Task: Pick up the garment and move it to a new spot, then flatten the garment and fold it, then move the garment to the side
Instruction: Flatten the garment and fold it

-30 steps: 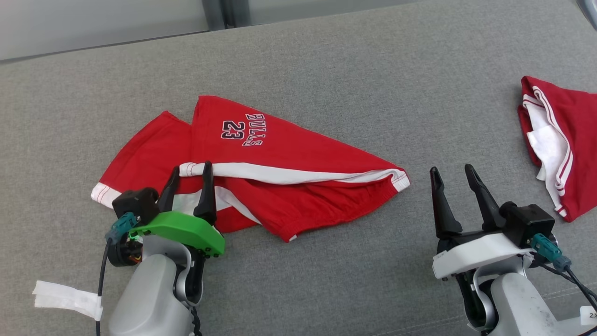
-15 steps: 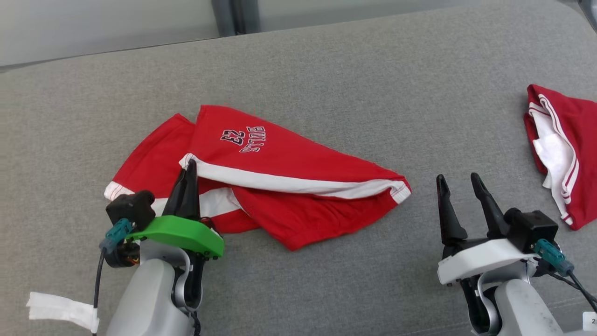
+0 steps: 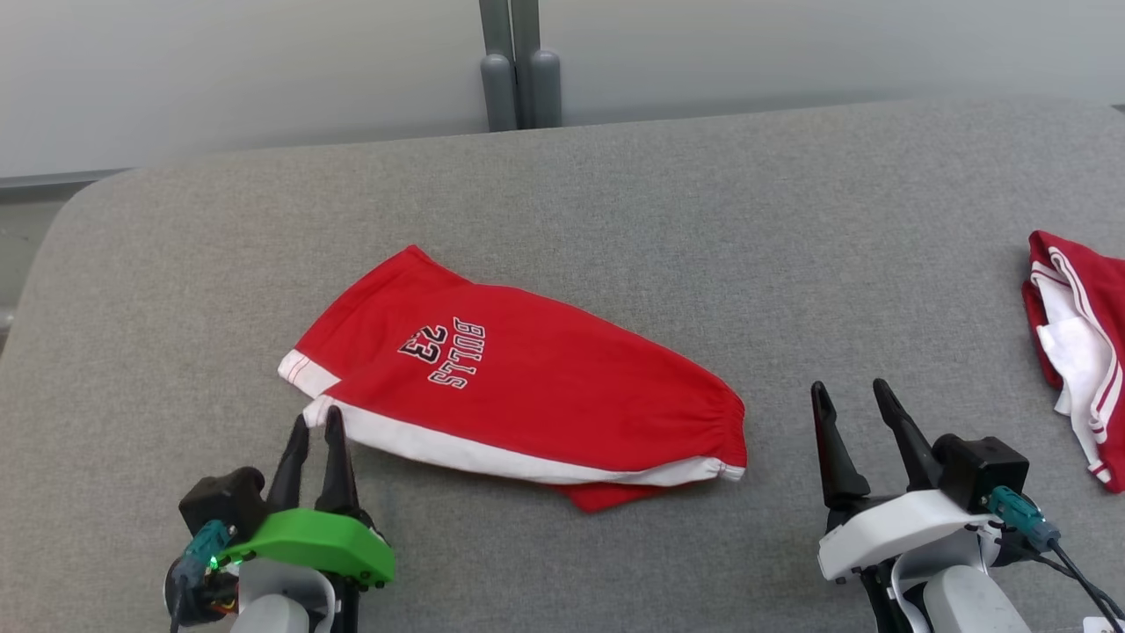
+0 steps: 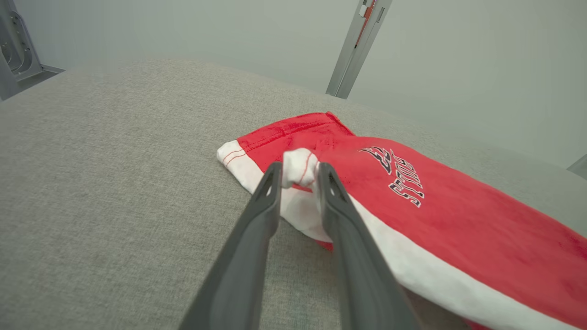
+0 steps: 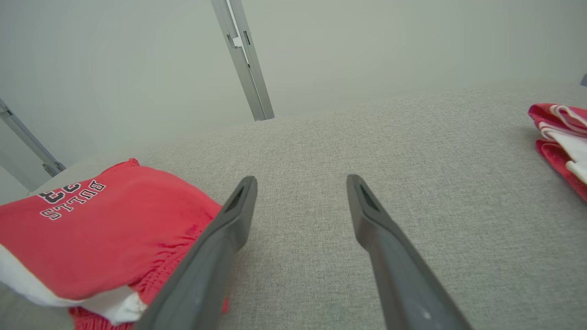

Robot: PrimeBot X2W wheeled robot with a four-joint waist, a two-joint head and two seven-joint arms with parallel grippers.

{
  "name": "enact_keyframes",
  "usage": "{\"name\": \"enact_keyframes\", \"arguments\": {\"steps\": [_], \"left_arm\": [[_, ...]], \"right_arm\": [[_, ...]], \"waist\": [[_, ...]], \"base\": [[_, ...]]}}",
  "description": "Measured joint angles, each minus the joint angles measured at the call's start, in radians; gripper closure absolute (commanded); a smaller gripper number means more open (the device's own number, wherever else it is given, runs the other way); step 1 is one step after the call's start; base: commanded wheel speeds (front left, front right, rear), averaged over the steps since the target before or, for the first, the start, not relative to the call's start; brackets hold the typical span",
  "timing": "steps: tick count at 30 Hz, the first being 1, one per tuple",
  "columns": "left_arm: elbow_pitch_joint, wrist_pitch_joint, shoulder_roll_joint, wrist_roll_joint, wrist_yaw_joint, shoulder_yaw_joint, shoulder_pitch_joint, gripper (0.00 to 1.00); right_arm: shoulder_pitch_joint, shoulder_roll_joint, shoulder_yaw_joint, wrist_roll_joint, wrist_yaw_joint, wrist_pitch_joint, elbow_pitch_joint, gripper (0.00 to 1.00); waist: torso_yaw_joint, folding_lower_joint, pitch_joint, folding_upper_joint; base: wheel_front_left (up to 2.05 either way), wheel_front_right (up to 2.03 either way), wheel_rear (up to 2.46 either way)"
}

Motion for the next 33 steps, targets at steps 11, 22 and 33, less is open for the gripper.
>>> {"name": "enact_keyframes", "arguments": {"steps": [11, 22, 33], "left_arm": [[-0.041, 0.0, 0.0, 0.125, 0.015, 0.071, 0.097, 0.0], [-0.061, 0.0, 0.0, 0.137, 0.018, 0.071, 0.114, 0.0], [-0.067, 0.0, 0.0, 0.134, 0.026, 0.07, 0.114, 0.0]], "right_arm": [[0.04, 0.0, 0.037, -0.019, 0.0, 0.0, -0.016, 0.0], [0.051, 0.0, 0.044, -0.018, 0.0, 0.0, -0.021, 0.0], [0.051, 0.0, 0.05, -0.021, 0.0, 0.0, -0.016, 0.0]], "waist": [[-0.001, 0.0, -0.053, 0.0], [-0.004, 0.0, -0.056, 0.0], [-0.001, 0.0, -0.05, 0.0]], "base": [[0.0, 0.0, 0.0], [0.0, 0.0, 0.0], [0.0, 0.0, 0.0]]}}
